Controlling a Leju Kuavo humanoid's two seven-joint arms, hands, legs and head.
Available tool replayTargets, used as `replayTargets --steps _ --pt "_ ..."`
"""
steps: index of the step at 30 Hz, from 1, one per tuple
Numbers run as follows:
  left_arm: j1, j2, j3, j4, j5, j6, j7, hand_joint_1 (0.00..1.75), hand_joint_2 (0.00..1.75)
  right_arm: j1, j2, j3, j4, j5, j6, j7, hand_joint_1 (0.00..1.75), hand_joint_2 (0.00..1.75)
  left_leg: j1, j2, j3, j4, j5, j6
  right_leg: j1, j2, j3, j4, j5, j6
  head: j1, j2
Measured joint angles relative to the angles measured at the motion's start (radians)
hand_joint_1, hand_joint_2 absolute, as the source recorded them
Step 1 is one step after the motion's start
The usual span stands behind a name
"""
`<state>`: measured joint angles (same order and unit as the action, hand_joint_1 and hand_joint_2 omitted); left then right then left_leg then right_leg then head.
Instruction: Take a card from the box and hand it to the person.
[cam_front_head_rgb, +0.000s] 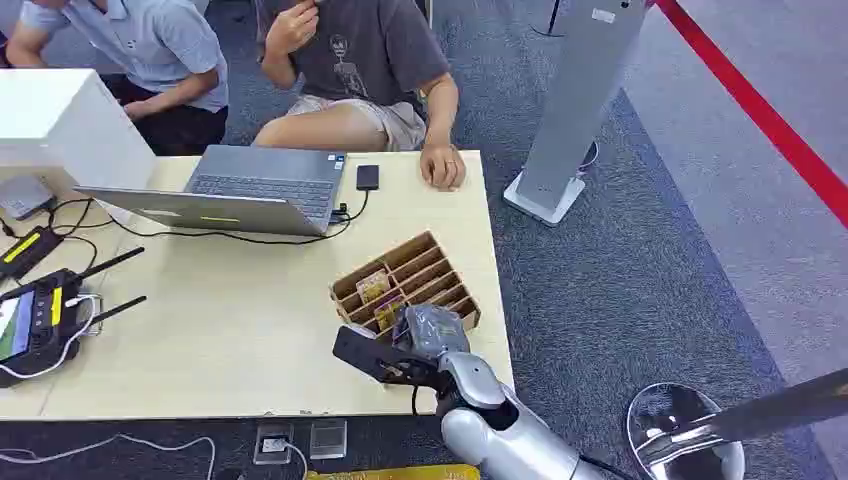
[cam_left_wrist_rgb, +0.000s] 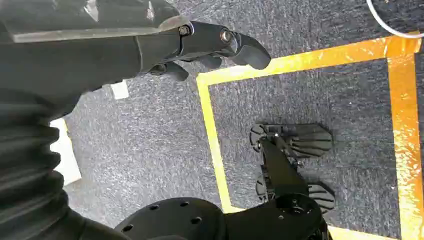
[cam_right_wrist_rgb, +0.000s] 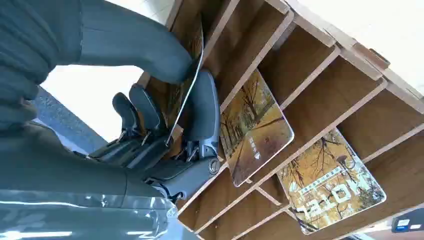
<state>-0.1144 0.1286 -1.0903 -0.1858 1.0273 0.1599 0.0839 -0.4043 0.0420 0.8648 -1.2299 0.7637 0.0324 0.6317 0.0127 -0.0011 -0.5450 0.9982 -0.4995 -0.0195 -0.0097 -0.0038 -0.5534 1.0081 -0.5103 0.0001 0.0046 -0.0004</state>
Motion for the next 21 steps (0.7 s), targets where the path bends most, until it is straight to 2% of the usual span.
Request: replayTargets --steps 9,21 --pt "0.000 0.000 0.000 0.000 0.010 0.008 0.001 0.00 1.75 0.002 -0.007 -0.005 -0.029 0.006 -0.027 -0.019 1.34 1.75 0.000 0.000 0.000 0.000 0.000 0.000 0.000 0.000 0.000 0.000 0.000 0.000 0.001 0.000" --pt "0.001 0.000 0.000 0.000 0.020 0.001 -0.012 0.00 1.75 0.004 -0.059 -0.065 -0.255 0.006 -0.074 -0.060 1.34 1.75 0.000 0.000 0.000 0.000 0.000 0.000 0.000 0.000 0.000 0.000 0.000 0.000 0.000 0.000"
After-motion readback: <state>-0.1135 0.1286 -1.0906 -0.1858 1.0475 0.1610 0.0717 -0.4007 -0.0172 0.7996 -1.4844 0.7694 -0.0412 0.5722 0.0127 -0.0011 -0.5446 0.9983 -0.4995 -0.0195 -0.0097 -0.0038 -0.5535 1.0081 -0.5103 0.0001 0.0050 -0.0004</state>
